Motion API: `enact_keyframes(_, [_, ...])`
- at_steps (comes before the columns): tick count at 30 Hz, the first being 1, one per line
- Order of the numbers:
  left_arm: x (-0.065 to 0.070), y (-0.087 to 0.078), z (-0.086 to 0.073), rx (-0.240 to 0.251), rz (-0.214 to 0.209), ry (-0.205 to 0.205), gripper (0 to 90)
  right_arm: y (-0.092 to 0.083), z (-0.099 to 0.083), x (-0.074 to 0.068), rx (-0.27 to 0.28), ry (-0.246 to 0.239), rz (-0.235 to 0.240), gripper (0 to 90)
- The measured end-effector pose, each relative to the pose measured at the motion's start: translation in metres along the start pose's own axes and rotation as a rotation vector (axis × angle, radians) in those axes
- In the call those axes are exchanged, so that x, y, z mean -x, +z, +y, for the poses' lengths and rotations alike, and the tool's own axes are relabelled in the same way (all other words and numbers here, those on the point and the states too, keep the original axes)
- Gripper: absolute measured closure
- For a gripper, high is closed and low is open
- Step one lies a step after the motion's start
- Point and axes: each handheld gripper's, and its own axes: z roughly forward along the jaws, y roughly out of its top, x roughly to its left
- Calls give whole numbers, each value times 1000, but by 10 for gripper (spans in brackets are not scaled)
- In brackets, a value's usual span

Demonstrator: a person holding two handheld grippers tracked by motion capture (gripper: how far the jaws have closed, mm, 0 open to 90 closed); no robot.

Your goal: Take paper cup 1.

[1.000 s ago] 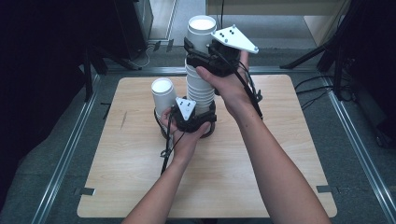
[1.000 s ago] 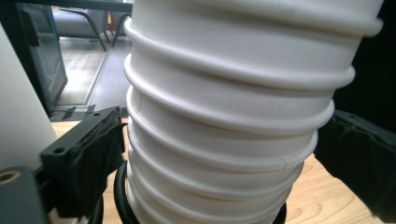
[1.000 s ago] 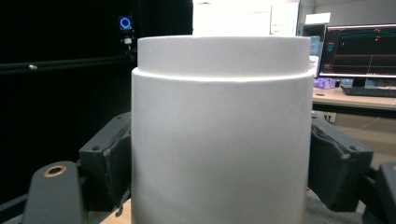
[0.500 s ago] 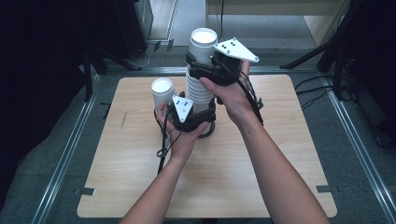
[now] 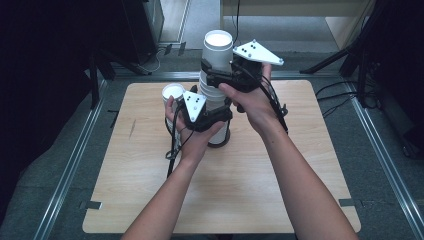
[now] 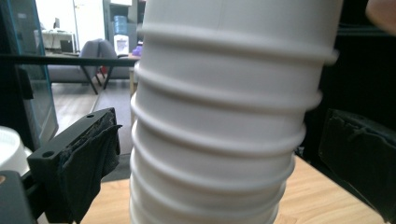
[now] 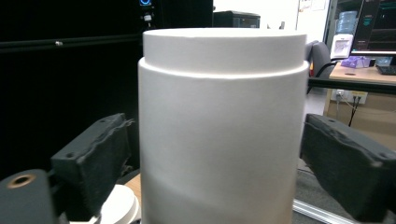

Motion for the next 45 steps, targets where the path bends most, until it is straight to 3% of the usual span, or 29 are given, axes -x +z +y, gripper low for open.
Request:
enact_keyframes(10, [1, 8, 11, -5, -7, 15, 0, 1, -3, 0, -14, -9, 4, 171])
enact_keyframes(21, [-4, 11, 9, -24, -19, 19, 33, 0, -4, 3, -22, -3, 24, 173])
enact_keyframes(23, [-4, 11, 9, -23, -22, 23, 38, 2, -6, 5, -39, 10, 22, 126])
enact_keyframes(30, [-5, 10, 8, -19, -23, 40, 52, 9, -16, 6, -88, 12, 38, 128])
enact_keyframes(36, [-5, 9, 7, -10, -24, 36, 60, 8, -13, 3, -65, -23, 21, 153])
enact_keyframes(45, [-5, 9, 7, -8, -25, 34, 63, 5, 10, 1, 7, 2, -5, 160])
